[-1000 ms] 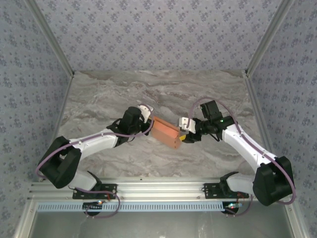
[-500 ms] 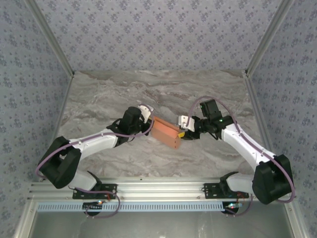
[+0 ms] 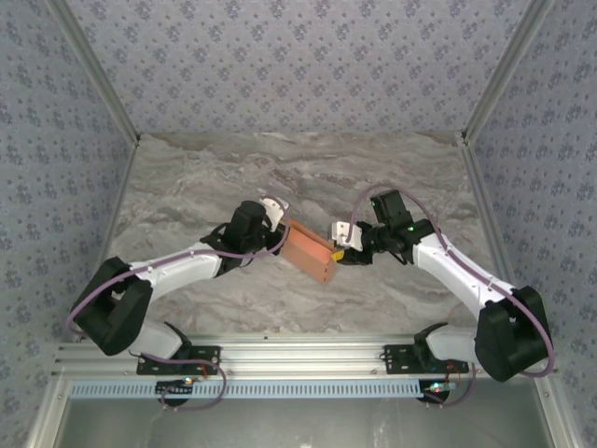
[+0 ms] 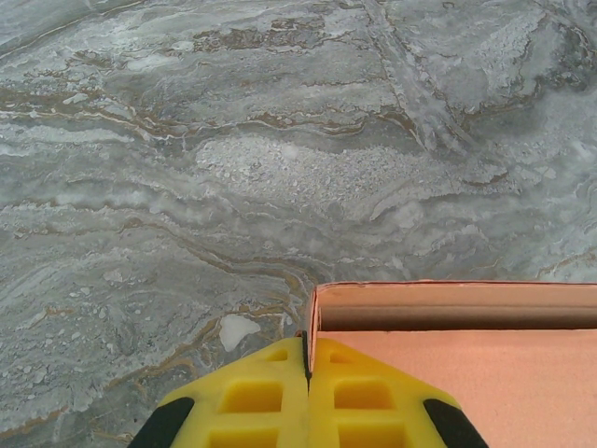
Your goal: Fold the paper box
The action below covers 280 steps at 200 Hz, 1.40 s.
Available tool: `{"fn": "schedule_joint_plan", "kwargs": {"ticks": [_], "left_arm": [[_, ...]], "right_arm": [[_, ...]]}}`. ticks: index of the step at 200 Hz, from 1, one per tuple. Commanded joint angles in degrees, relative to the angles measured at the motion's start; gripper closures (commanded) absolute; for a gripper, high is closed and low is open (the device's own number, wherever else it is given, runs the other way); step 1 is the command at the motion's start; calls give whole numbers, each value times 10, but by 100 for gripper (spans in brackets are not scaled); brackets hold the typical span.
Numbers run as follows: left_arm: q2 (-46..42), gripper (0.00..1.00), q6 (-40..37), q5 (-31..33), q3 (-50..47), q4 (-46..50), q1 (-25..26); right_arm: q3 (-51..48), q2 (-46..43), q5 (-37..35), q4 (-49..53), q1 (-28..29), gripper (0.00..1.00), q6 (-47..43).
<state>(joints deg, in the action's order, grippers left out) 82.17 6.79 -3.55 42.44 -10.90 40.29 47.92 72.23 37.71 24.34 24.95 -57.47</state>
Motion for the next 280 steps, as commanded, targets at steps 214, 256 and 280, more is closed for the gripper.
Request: {"fn": "schedule_joint_plan", "kwargs": {"ticks": [214, 256, 280], "left_arm": [[-14, 97, 47, 16, -85, -81, 4], [-24, 97, 41, 29, -90, -77, 4], [-25, 97, 43, 34, -92, -76, 4]], "right_arm": [[-32, -20, -88, 15, 85, 54, -30], [-50, -66, -92, -12, 80, 43, 33], [-52, -98, -77, -12, 64, 40, 81]]}}
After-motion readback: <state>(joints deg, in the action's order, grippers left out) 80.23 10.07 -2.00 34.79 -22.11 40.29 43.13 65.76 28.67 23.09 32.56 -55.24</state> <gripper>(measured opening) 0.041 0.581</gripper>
